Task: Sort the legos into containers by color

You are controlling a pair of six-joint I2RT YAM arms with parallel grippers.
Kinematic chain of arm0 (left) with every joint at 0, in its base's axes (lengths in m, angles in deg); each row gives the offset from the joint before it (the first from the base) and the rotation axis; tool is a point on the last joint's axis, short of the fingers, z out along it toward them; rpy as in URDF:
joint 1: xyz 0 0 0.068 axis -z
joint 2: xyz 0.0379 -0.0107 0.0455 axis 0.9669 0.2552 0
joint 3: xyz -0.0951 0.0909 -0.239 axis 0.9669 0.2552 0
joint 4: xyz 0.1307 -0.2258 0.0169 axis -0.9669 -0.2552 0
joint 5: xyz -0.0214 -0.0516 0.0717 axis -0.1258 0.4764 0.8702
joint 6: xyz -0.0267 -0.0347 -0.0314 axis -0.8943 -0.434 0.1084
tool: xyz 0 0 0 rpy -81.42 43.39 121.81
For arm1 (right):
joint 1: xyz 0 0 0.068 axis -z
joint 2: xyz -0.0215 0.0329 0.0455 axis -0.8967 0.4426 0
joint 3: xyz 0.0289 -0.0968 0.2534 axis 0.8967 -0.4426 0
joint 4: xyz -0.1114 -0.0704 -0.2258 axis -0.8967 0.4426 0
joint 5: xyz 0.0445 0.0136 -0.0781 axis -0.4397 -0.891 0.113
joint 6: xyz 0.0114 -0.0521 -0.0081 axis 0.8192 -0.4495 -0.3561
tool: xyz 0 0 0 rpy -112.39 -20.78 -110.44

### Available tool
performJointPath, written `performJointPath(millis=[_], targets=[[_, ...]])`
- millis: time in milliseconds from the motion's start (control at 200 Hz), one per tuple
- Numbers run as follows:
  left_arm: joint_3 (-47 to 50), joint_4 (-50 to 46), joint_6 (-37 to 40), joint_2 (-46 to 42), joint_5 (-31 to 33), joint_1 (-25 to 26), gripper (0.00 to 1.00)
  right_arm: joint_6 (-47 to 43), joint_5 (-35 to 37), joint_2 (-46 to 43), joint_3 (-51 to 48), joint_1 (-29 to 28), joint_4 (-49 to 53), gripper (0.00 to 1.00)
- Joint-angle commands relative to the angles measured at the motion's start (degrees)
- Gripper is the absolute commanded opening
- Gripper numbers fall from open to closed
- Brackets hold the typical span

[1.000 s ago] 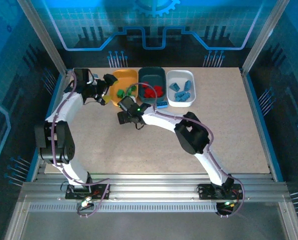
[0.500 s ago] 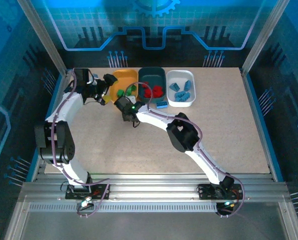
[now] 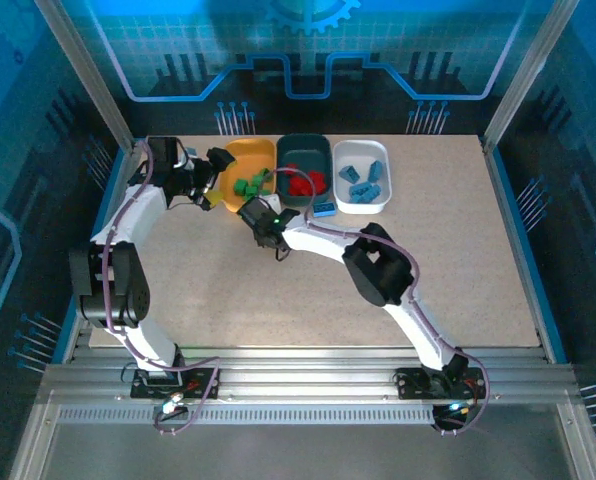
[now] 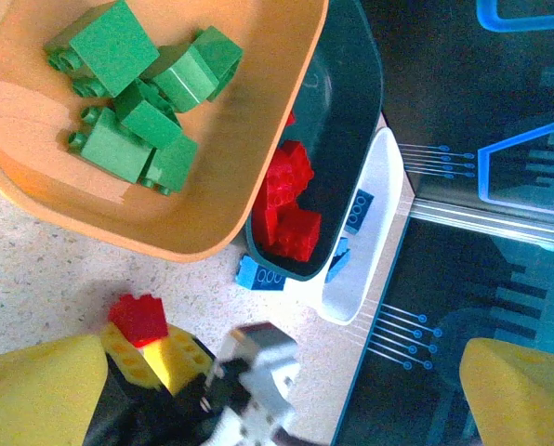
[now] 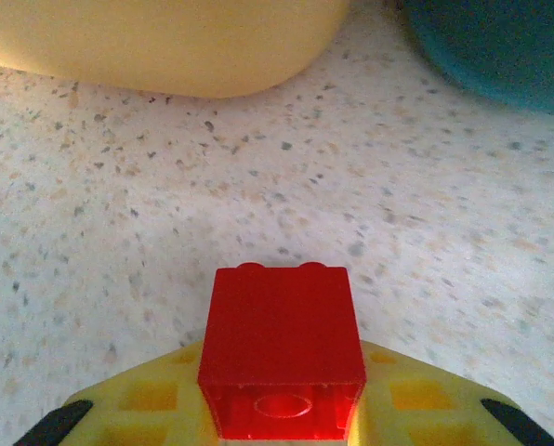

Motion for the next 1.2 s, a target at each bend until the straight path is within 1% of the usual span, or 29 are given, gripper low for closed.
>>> performJointPath(millis=[0, 140, 260, 380, 475, 635, 660, 675, 690, 710, 730, 785, 845, 905, 991, 1111, 1196], targets=[[0.38, 0.33, 0.06, -0.81, -2.05, 0.46, 0.99, -2.79, 2.51, -9.38, -3.19, 0.71, -4.58, 0.30], [-0.45, 0.49, 0.12, 0.83, -4.20, 2.70, 0.99, -5.23, 0.45, -12.44, -4.30, 5.64, -4.84, 0.30], [-1.80, 0.40, 0.48, 2.16, -6.91, 5.09, 0.99, -7.86, -4.55, -9.57, -0.62, 10.82, -3.01, 0.30], [-2.40, -0.13, 1.30, 2.55, -7.26, 6.64, 0.99, -9.08, -8.33, -6.35, 3.20, 15.02, -1.75, 0.30], [-2.71, -0.44, 1.76, 2.90, -7.35, 7.40, 0.99, -9.93, -9.90, -4.20, 6.81, 17.17, -0.91, 0.30], [-3.19, -1.03, 2.43, 3.64, -7.33, 8.38, 0.99, -11.22, -11.75, -0.76, 14.35, 19.01, 2.38, 0.32], [-3.14, -1.09, 2.47, 3.68, -7.27, 8.47, 0.99, -11.40, -11.82, 1.03, 15.55, 19.16, 3.04, 0.34], [-3.22, -1.19, 2.48, 3.66, -7.19, 8.51, 0.99, -11.54, -11.79, 1.41, 16.22, 19.26, 3.25, 0.37], [-3.19, -1.28, 2.48, 3.66, -7.05, 8.51, 0.99, -11.64, -11.72, 1.69, 16.80, 19.25, 3.51, 0.44], [-3.14, -1.35, 2.60, 3.58, -6.99, 8.51, 0.99, -11.66, -11.65, 2.00, 17.51, 19.34, 3.91, 0.56], [-3.08, -1.33, 2.60, 3.58, -6.93, 8.51, 0.99, -11.83, -11.59, 2.23, 18.09, 19.35, 4.07, 0.64], [-3.04, -1.37, 2.72, 3.42, -6.74, 8.51, 0.99, -12.24, -11.38, 1.72, 18.44, 19.17, 4.43, 0.73], [-3.05, -1.40, 2.75, 3.22, -6.81, 8.59, 0.99, -12.06, -9.35, -0.11, 15.90, 18.60, 3.76, 0.78], [-3.15, -1.38, 2.68, 3.18, -6.82, 8.60, 0.99, -10.92, -7.19, -4.74, 10.68, 17.80, 1.95, 0.82], [-3.25, -1.42, 2.72, 3.00, -6.91, 8.60, 0.99, -6.19, -3.76, -10.16, 1.35, 16.60, 0.34, 0.82], [-3.05, -1.32, 2.68, 2.39, -6.82, 8.67, 0.99, 0.55, -0.43, -17.56, -13.98, 14.67, -5.49, 0.81], [-3.02, -1.38, 2.73, 2.19, -6.76, 8.78, 0.99, 0.82, 0.16, -18.95, -18.23, 13.42, -6.44, 0.81]])
